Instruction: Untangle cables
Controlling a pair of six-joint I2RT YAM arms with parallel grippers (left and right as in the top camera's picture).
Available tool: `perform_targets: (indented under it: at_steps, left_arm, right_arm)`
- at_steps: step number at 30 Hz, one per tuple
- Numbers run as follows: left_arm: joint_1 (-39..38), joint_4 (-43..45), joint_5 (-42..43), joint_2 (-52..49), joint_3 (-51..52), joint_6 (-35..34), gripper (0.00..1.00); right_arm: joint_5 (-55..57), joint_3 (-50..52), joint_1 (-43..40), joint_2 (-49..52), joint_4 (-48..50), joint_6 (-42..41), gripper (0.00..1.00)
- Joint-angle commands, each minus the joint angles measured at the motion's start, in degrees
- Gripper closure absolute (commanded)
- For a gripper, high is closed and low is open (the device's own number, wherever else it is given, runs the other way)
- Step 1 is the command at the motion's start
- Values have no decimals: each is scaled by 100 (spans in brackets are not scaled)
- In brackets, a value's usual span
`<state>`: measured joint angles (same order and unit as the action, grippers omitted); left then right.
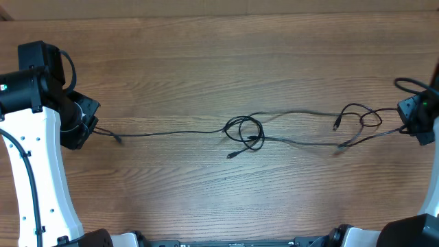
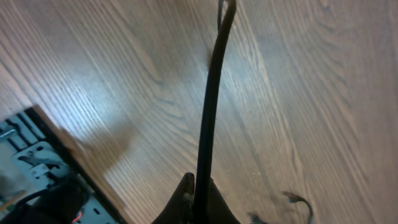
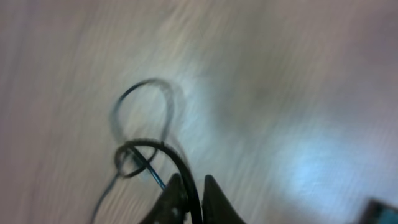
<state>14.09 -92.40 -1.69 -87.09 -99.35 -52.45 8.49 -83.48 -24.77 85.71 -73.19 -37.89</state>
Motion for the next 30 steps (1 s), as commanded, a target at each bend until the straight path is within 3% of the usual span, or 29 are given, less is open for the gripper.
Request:
perform_targets:
  at_steps: [1, 4, 7, 11, 16, 21, 25, 30]
  left_arm:
    - [17, 129, 367, 20, 24, -11, 96]
    - [15, 522, 1309, 20, 24, 776, 96]
    - [15, 994, 2957, 26, 17, 1720, 96]
    - [13, 1445, 4264, 33, -57, 2430, 96]
    - [-98, 1344, 4323, 144, -326, 2977, 96]
    - [-361, 1272, 4306, 542, -444, 3748, 96]
    - [-566, 1268, 4332, 892, -444, 3755, 96]
    - [-616, 1408, 4304, 1281, -444, 2739, 96]
  right_arm:
    - [-1851, -101, 13, -157, 125, 1054, 85]
    - [-2559, -96, 188, -157, 125, 1547, 68]
    - [-3036, -85, 522, -146, 79, 1967, 36]
    - [-3285, -42, 1132, -138, 52, 2365, 20]
    - [-3254, 190, 2149, -79, 223, 2363, 1]
    - [-3263, 479, 3110, 74, 632, 2293, 0]
    - [-3281, 586, 3698, 144, 767, 2306, 0]
    - [-3547, 629, 4531, 144, 1073, 2881, 0]
